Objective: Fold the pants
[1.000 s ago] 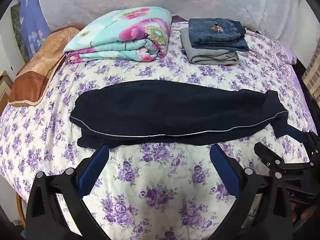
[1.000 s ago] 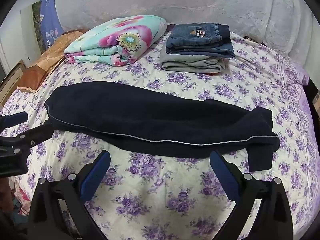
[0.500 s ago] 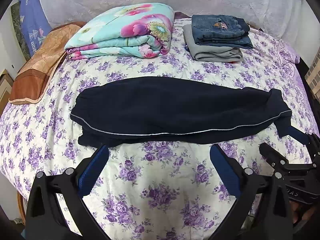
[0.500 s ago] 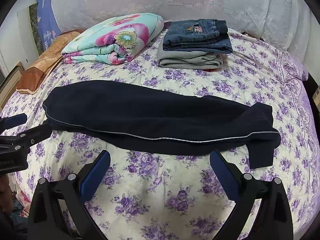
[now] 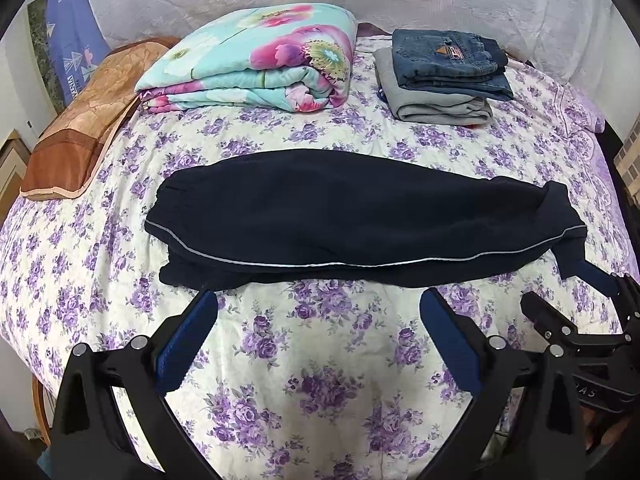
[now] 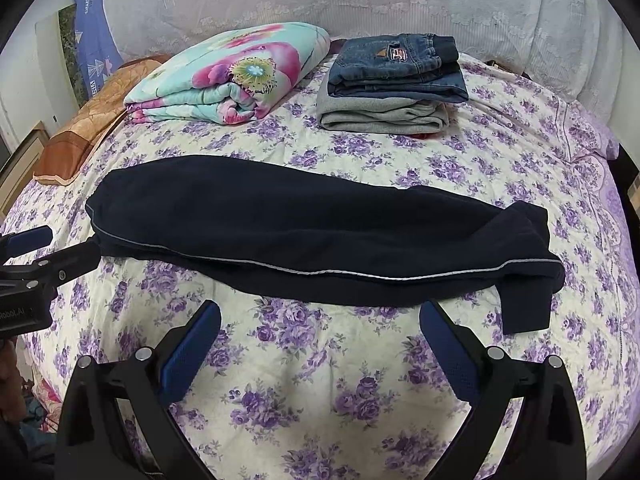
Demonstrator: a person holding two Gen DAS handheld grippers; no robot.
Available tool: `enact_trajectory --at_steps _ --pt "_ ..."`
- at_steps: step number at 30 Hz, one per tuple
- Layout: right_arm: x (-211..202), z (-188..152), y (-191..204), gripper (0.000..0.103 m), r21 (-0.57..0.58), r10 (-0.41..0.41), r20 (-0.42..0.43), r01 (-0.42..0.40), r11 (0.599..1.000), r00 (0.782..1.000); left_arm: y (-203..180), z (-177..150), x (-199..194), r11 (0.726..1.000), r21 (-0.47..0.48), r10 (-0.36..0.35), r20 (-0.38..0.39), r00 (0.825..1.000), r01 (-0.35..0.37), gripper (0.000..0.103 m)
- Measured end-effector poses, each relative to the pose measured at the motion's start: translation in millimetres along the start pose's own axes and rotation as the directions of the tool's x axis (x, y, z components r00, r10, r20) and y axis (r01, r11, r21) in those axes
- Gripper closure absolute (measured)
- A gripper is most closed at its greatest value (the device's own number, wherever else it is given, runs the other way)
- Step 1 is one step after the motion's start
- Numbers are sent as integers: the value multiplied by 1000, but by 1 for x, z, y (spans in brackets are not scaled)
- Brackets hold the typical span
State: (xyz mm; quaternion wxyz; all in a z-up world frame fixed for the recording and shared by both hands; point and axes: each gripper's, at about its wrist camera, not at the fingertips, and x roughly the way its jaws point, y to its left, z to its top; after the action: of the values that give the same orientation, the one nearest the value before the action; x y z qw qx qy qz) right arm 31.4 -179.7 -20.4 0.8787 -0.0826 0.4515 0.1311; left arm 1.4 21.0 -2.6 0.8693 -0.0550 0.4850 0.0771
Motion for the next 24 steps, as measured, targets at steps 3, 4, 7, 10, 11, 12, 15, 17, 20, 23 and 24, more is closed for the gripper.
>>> enact_trajectory --at_steps 3,4,7,10,11,12,15,17,20,23,24 --pt "0 0 0 3 0 0 1 0 1000 1000 0 0 0 1000 0 0 1 1000 0 4" --pt "0 0 0 3 0 0 1 0 1000 1000 1 0 0 1000 1 1 2 1000 -1 4" --pt "0 0 0 3 1 -1 0 1 1000 1000 1 0 0 1000 -1 0 0 1000 0 4" --pt "0 0 0 3 0 1 -3 -1 1000 1000 0 1 0 1000 -3 3 -6 1000 -3 4" --pt "1 0 0 3 0 3 -5 -3 1000 1000 0 1 -1 1000 -2 3 -7 1000 -3 4" --pt "1 -1 0 3 -1 4 -7 -4 1000 1000 0 1 -1 1000 -1 4 -9 1000 -4 5" --pt "2 -1 0 3 -3 7 -12 -7 1000 1000 0 1 -1 1000 -1 4 -8 1000 -4 4" --pt "1 -1 0 3 -4 8 -12 -8 1000 1000 -1 1 -1 1000 -2 5 -7 1000 -5 4" --pt "2 -1 0 3 -2 7 -13 -7 1000 1000 -1 1 -1 1000 -2 4 -9 1000 -5 4" --pt "2 -1 1 3 -1 8 -19 -8 1000 1000 0 1 0 1000 2 4 -11 1000 -4 4" --pt "3 -1 1 3 0 9 -21 -9 1000 1000 -1 2 0 1000 4 4 -12 1000 -4 4"
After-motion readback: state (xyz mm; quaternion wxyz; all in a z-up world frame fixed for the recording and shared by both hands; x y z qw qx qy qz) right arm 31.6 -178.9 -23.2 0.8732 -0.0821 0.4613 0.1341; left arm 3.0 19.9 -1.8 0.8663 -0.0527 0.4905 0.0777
